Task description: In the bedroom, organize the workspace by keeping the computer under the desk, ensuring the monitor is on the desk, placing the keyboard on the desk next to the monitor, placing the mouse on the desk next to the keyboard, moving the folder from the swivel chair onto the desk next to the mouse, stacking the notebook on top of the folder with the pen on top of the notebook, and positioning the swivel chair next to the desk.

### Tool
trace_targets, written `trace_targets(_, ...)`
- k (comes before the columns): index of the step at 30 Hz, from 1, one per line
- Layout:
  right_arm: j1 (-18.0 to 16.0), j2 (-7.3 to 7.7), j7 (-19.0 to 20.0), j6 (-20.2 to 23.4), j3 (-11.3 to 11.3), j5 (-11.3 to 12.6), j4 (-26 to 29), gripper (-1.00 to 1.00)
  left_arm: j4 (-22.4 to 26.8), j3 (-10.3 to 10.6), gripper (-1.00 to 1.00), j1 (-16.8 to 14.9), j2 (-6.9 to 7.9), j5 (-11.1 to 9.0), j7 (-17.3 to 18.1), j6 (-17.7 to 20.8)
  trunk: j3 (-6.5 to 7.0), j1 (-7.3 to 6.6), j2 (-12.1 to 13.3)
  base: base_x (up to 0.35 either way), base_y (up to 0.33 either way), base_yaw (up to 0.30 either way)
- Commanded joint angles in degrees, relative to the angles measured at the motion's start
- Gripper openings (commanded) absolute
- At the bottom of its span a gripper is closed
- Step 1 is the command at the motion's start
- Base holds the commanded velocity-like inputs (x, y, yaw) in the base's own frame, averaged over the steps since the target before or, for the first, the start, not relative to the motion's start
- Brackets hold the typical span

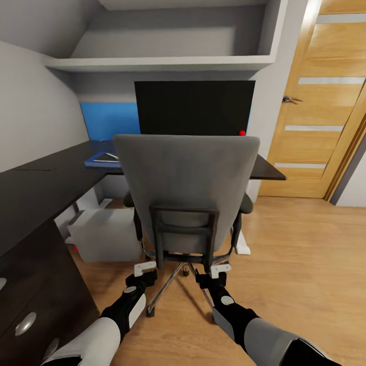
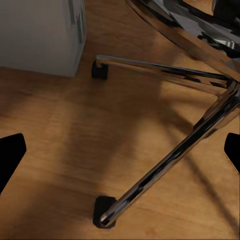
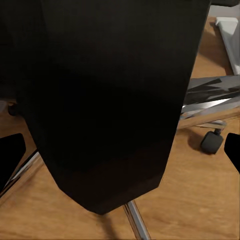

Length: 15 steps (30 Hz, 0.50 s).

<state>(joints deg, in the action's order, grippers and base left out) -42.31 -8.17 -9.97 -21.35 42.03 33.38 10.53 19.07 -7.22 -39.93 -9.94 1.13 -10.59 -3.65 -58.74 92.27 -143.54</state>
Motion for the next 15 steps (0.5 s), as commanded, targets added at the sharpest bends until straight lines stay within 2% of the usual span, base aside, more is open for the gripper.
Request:
trace_targets(1, -0.1, -0.01, -0.3, -0.1, 0.8, 0.1, 0.0, 1.00, 0.0, -0.3, 1.00, -0.1, -0.05, 0.2, 0.0, -0.2, -0.04, 0.02, 0.0, 0.327, 0.000, 0.000)
trace_targets(9, -0.1, -0.01, -0.3, -0.1, 0.8, 0.1, 0.0, 1.00, 0.0, -0.3, 1.00, -0.1, -0.05, 0.2, 0.0, -0.2, -0.04, 0.02, 0.0, 0.300, 0.000, 0.000)
trace_targets(15, -0.1, -0.01, -0.3, -0.1, 0.8, 0.1, 0.0, 1.00, 0.0, -0.2, 1.00, -0.1, -0.05, 0.1, 0.1, -0.1, -0.04, 0.02, 0.0, 0.050, -0.035, 0.000)
